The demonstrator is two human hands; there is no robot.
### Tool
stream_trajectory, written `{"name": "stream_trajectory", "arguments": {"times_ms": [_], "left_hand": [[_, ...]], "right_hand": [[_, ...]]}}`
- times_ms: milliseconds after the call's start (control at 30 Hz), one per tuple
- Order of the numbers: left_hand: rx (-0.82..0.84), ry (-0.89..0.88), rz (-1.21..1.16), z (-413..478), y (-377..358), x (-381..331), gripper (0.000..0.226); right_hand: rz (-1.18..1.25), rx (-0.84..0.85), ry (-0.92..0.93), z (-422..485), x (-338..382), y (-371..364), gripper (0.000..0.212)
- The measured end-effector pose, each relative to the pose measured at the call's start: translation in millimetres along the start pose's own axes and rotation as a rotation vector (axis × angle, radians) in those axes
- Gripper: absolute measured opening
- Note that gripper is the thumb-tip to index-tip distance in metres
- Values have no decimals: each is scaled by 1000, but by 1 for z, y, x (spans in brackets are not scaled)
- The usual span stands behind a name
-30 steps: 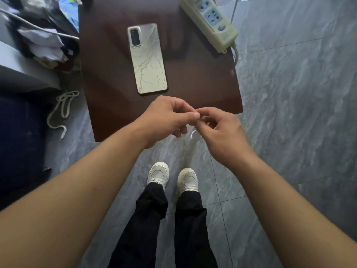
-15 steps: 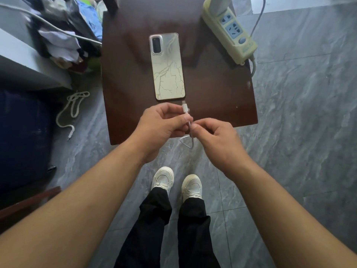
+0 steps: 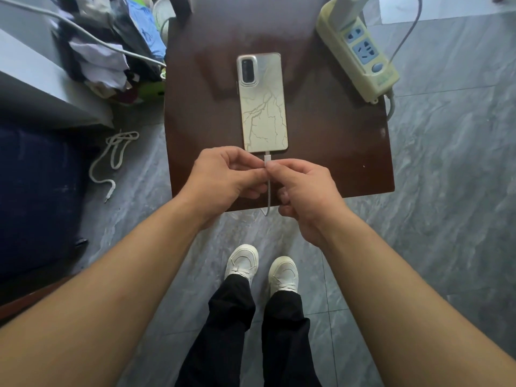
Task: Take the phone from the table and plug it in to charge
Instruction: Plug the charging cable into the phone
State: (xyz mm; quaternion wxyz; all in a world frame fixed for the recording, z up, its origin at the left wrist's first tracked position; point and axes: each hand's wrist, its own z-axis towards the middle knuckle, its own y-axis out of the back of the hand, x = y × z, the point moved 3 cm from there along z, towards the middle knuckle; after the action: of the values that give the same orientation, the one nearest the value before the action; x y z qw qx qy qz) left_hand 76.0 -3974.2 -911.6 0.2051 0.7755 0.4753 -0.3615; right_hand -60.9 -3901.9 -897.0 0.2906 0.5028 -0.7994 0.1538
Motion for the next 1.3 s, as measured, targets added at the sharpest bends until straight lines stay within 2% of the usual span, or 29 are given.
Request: {"name": "stream_trajectory", "arguments": {"times_ms": [100, 167, 333, 433, 533, 700, 933, 1067, 1167, 1300], "left_hand": [[9, 6, 70, 4, 2, 0, 15], [-31, -11, 159, 7, 5, -2, 17], [-405, -200, 472, 26, 23, -41, 26], [-464, -315, 730, 45, 16, -71, 44], [-420, -360, 969, 69, 0, -96, 70], [-333, -220, 1255, 98, -24, -116, 111], [-291, -109, 1422, 108, -37, -118, 112], [-330, -127, 1393, 108, -35, -115, 112], [-347, -136, 1389, 108, -33, -114, 111], [-355, -144, 1371, 109, -32, -114, 109]], "right_hand": [[-27, -69, -9, 5, 0, 0, 13], [-48, -130, -10, 9, -1, 0, 16], [-316, -252, 71, 16, -4, 0, 28], [-396, -272, 103, 20, 2, -3, 31], [-397, -286, 100, 24, 7, -7, 32], [-369, -294, 94, 25, 4, -10, 30], [-223, -232, 49, 23, 3, -12, 25], [-306, -248, 115, 22, 4, -14, 25], [-370, -280, 178, 24, 3, -17, 11], [-438, -298, 204, 24, 3, -21, 7]]}}
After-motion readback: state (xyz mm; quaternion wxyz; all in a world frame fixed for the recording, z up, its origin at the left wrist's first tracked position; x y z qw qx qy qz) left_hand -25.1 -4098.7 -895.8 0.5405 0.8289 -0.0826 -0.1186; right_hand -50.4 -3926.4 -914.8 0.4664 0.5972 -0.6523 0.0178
